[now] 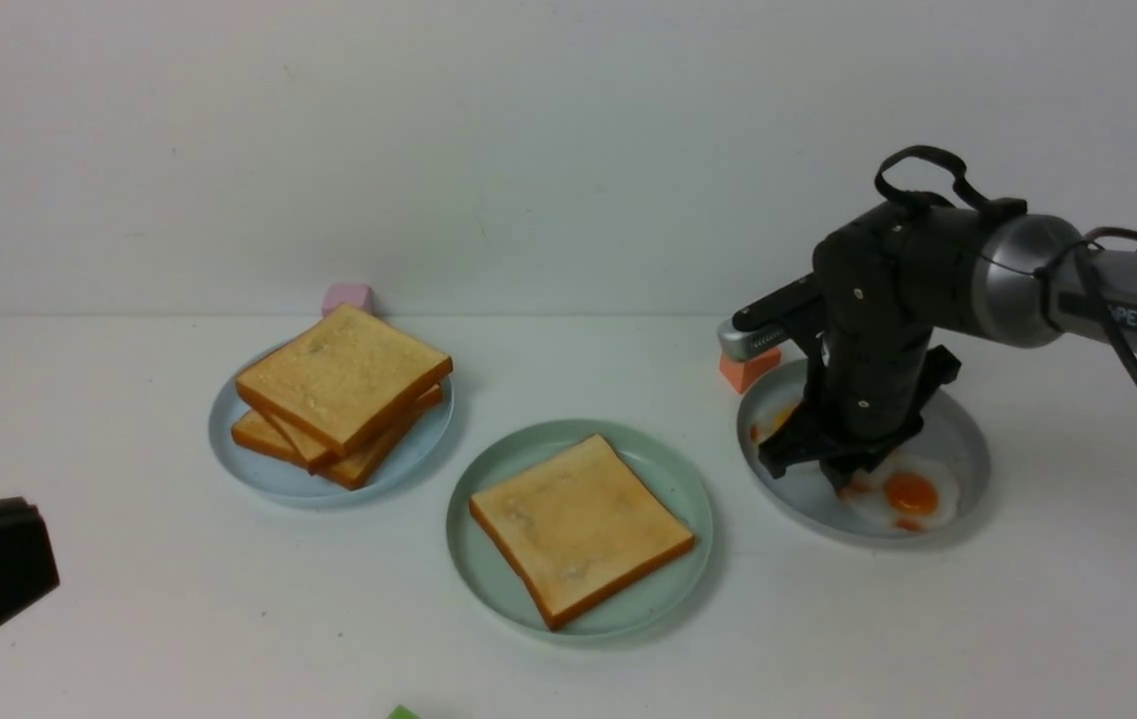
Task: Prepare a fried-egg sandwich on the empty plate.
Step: Use the right arm to grab a fried egg
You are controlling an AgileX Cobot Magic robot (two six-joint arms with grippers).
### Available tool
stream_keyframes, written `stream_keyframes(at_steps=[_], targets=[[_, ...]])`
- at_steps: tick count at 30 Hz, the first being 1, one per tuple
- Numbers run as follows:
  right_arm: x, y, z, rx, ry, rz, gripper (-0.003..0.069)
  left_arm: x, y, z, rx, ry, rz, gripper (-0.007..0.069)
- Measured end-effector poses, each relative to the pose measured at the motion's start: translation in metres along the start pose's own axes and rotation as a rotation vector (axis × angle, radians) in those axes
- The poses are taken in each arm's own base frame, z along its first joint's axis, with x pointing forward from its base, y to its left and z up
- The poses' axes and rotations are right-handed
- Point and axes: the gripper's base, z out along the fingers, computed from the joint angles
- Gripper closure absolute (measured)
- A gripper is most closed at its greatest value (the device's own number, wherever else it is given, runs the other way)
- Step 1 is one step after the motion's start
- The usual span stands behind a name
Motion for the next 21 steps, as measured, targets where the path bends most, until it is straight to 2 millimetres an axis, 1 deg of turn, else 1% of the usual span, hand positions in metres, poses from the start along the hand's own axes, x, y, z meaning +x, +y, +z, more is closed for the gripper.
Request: stream_keyframes(at_steps=[2, 4, 9, 14, 17, 18, 21], targets=[[0.0, 0.0, 0.0, 0.003, 0.0, -0.002, 0.0497, 0.0, 0.0, 0.0, 0.0, 0.0, 0.0, 0.0637], [0.0, 0.0, 0.001, 0.004, 0.005, -0.003, 0.0568, 0.0, 0.0, 0.0, 0.0, 0.001, 0.0, 0.0637], [0.002, 0.0, 0.0, 0.005, 0.02, -0.003, 0.0639, 0.0, 0.0, 0.0, 0.0, 0.003, 0.0, 0.0636], [0.003, -0.001, -0.004, 0.006, 0.025, -0.001, 0.0659, 0.001, 0.0, 0.0, -0.001, 0.015, 0.0, 0.0634], [0.002, -0.003, -0.013, 0.008, 0.011, 0.003, 0.0659, 0.001, 0.0, 0.0, -0.001, 0.016, 0.0, 0.0634], [0.002, -0.003, -0.013, 0.008, 0.011, 0.003, 0.0659, 0.001, 0.0, 0.0, -0.001, 0.016, 0.0, 0.0634], [0.002, -0.005, -0.027, 0.006, -0.016, 0.013, 0.0659, 0.001, 0.0, 0.0, -0.001, 0.016, 0.0, 0.0634]])
